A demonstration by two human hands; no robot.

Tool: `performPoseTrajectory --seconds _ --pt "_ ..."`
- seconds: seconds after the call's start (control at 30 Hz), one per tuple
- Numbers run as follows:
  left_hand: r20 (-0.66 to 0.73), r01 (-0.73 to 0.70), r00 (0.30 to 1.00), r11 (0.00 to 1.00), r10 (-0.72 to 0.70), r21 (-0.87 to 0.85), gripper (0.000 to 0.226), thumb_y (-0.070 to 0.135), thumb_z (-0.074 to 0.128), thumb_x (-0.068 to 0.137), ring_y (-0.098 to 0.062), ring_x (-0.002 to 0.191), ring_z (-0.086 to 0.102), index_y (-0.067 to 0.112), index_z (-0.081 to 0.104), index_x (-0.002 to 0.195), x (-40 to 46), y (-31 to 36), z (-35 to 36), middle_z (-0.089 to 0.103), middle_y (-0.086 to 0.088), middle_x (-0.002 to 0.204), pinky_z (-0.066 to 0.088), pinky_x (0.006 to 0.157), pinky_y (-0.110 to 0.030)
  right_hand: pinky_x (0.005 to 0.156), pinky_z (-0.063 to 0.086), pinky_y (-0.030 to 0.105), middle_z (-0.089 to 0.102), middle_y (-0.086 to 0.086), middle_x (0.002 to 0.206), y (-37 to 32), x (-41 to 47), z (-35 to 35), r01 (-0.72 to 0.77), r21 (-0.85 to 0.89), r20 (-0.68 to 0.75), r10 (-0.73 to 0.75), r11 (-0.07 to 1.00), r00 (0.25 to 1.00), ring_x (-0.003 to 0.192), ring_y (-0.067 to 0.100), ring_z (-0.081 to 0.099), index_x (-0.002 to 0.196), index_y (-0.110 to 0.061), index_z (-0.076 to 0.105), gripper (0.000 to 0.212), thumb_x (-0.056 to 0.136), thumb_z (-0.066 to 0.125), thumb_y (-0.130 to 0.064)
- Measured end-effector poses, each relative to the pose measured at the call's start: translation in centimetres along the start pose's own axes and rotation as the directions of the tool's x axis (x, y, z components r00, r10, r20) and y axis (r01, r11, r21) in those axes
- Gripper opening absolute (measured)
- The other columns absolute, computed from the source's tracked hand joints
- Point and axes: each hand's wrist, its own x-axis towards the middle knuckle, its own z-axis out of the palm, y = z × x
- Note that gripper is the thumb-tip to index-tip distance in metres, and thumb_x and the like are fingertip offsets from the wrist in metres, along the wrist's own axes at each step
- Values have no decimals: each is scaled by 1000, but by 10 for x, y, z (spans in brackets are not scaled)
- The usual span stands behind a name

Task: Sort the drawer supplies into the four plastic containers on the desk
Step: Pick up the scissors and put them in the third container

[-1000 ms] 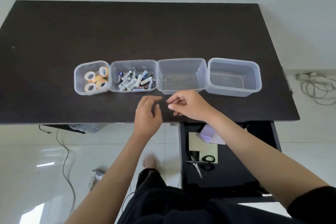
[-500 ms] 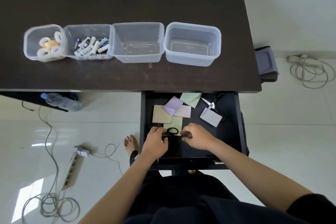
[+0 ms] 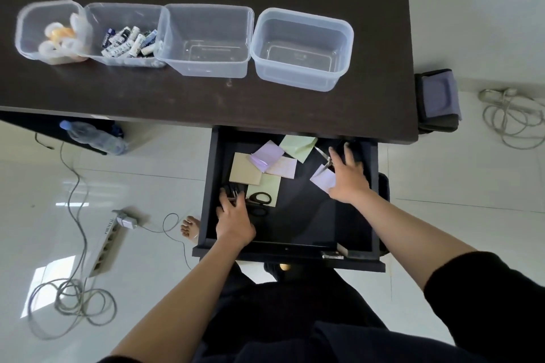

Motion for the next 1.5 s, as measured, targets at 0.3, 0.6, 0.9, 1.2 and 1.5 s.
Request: performPoseTrajectory --seconds 0.3,0.6,0.9,1.2,1.5 --pt "-76 6 997 997 0 76 71 0 68 74 -34 118 44 24 33 132 8 -3 2 9 -17 142 52 80 -33 95 49 37 5 5 141 2 -4 19 111 48 121 -116 993 986 115 30 51 147 -26 20 113 57 89 -33" --pt "-80 -17 996 993 26 120 53 -1 64 77 -26 71 56 19 41 120 16 -2 2 24 -22 132 43 64 -25 77 55 36 26 3 130 21 -11 26 166 -6 130 -164 986 978 97 24 57 130 -25 41 82 61 81 -5" --pt "-143 -27 990 981 -1 -191 21 1 56 82 -30 63 57 15 50 98 16 -12 -1 41 -12 109 54 67 -37 74 47 32 50 8 118 20 -15 31 115 86 -64 -110 990 992 108 27 54 120 -20 53 37 85 56 -7" --pt "-161 -45 987 927 -17 -373 17 15 74 78 -17 72 52 19 59 84 5 -15 -10 52 -6 97 40 68 -27 73 49 33 62 6 116 15 -26 25 69 177 -72 -57 982 996 105 27 58 122 -23 51 37 88 54 -10" --pt "-58 -61 997 932 43 -357 22 29 79 72 -16 88 54 22 64 87 3 -17 -15 54 1 102 39 66 -23 70 45 30 63 5 114 13 -42 29 63 224 -26 -59 973 998 100 26 61 119 -23 51 33 88 57 -14"
